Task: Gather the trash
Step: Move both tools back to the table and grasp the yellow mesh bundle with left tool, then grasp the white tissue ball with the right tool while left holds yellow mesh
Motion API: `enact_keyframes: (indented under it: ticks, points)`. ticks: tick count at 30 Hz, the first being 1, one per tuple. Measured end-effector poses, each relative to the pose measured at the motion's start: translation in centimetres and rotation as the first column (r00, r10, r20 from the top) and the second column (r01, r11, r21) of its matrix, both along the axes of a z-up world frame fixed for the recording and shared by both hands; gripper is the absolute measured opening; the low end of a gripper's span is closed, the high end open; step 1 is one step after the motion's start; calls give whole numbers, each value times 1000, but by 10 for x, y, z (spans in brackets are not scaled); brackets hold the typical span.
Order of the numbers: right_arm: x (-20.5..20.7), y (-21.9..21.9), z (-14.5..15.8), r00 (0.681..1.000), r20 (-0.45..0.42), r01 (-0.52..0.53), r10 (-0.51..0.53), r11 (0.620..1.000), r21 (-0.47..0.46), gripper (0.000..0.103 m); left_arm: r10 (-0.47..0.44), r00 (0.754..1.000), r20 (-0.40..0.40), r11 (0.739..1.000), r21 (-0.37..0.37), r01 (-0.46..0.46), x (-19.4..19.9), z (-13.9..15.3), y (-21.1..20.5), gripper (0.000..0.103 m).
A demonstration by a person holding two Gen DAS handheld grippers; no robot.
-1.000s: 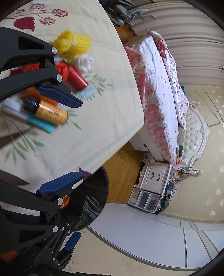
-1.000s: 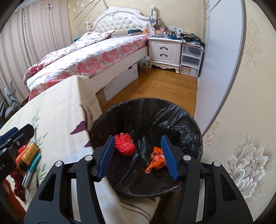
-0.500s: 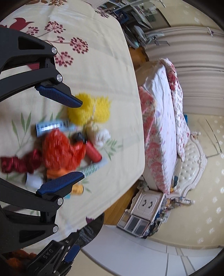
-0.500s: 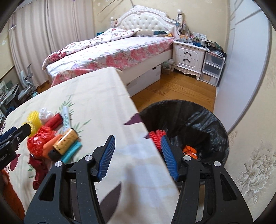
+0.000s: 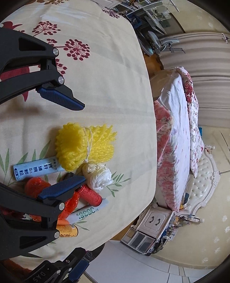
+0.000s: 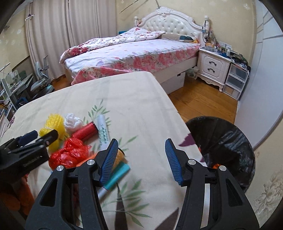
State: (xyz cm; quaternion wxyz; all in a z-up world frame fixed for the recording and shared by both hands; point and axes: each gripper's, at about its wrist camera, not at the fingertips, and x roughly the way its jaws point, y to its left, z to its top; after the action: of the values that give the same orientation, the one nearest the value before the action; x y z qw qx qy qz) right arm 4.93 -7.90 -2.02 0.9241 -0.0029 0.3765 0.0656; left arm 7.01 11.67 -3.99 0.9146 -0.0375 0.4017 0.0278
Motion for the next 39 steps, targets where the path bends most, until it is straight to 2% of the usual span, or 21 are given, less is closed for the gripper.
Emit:
enact_keyframes:
  ticks: [4, 8, 18, 37, 39]
  points:
    - [7, 14, 1, 1000, -1, -25, 25, 1000, 1, 54, -19, 1000, -9, 1000, 17, 19, 2, -3, 1, 54]
    - [11, 28, 1, 999, -3, -51, 51, 999, 1, 54, -32, 999, 1, 999, 24, 32, -1, -3, 4, 47]
    - [18, 62, 7, 992, -2, -127, 127, 992, -2, 54, 34, 998, 53, 999, 15, -35, -17, 14, 38, 45]
    - [36, 122, -8, 968, -81, -242, 238, 969, -43, 54, 193, 980, 48, 981, 8, -194, -32, 13, 119, 45]
    - [38, 125, -11, 966, -95, -245, 240, 968, -54, 51, 202, 978, 46, 979, 3, -202, -34, 12, 124, 45]
